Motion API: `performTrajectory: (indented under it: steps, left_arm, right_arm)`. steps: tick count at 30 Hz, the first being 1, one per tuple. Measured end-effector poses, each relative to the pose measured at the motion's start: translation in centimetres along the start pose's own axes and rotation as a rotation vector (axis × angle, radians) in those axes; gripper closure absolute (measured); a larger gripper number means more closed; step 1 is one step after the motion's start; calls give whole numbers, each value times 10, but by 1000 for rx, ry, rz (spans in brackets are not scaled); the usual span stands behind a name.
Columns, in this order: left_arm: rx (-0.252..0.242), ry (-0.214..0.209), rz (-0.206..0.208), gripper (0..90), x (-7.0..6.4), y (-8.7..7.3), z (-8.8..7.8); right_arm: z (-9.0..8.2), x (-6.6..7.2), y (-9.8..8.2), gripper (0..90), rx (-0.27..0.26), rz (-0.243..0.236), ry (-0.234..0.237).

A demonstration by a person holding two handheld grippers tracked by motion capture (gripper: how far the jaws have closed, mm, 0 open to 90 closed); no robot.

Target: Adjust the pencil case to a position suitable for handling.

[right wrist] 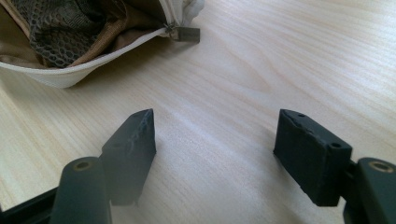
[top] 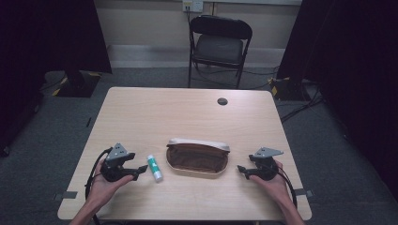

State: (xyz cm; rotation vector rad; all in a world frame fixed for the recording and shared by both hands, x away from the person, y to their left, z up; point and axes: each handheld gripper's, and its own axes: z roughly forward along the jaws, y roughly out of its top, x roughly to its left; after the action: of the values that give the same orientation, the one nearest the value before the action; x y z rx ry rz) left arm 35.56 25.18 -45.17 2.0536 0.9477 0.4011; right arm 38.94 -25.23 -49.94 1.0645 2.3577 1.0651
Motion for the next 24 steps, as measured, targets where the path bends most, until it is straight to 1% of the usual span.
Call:
performTrajectory:
  steps: [1, 3, 5, 6, 7, 10, 11, 12, 13, 14, 15, 16, 17, 20, 21, 22, 24]
  left_arm:
    - [-2, 3, 6, 281, 0, 2, 2]
    - [-5, 3, 3, 276, 2, 6, 7]
    - [-17, -13, -7, 275, 1, 7, 12]
    - [-21, -18, 2, 275, 2, 7, 14]
    - [-22, -23, 2, 275, 1, 6, 17]
    - [-11, -20, 0, 280, 1, 4, 24]
    - [10, -13, -18, 278, 2, 3, 28]
    - [10, -13, -18, 278, 2, 3, 28]
    - [21, -12, -35, 278, 3, 3, 30]
    - [20, -17, -51, 277, 2, 2, 30]
    - [13, -15, -50, 274, 0, 2, 30]
    - [13, -13, -39, 269, -2, 1, 31]
    - [28, -17, -34, 264, -4, 0, 31]
    - [16, -30, -48, 261, -4, 0, 33]
    - [3, -20, -51, 270, -6, 2, 35]
    - [3, -20, -51, 271, -6, 2, 35]
    - [30, 6, -47, 270, -9, 1, 39]
  right_arm:
    - [0, 0, 0, 282, 0, 0, -1]
    - [0, 0, 0, 282, 0, 0, -1]
    - [0, 0, 0, 282, 0, 0, -1]
    - [0, 0, 0, 282, 0, 0, -1]
    - [0, 0, 0, 282, 0, 0, -1]
    - [0, 0, 0, 282, 0, 0, -1]
    - [0, 0, 0, 282, 0, 0, -1]
    - [0, 0, 0, 282, 0, 0, -1]
    - [0, 0, 0, 282, 0, 0, -1]
    - [0, 0, 0, 282, 0, 0, -2]
    - [0, 0, 0, 282, 0, 0, -1]
    - [0, 0, 0, 282, 0, 0, -1]
    - [0, 0, 0, 282, 0, 1, -1]
    - [0, 0, 0, 282, 0, 0, -1]
    - [0, 0, 0, 282, 0, 0, -1]
    - [0, 0, 0, 282, 0, 0, -1]
    - [0, 0, 0, 282, 0, 0, -1]
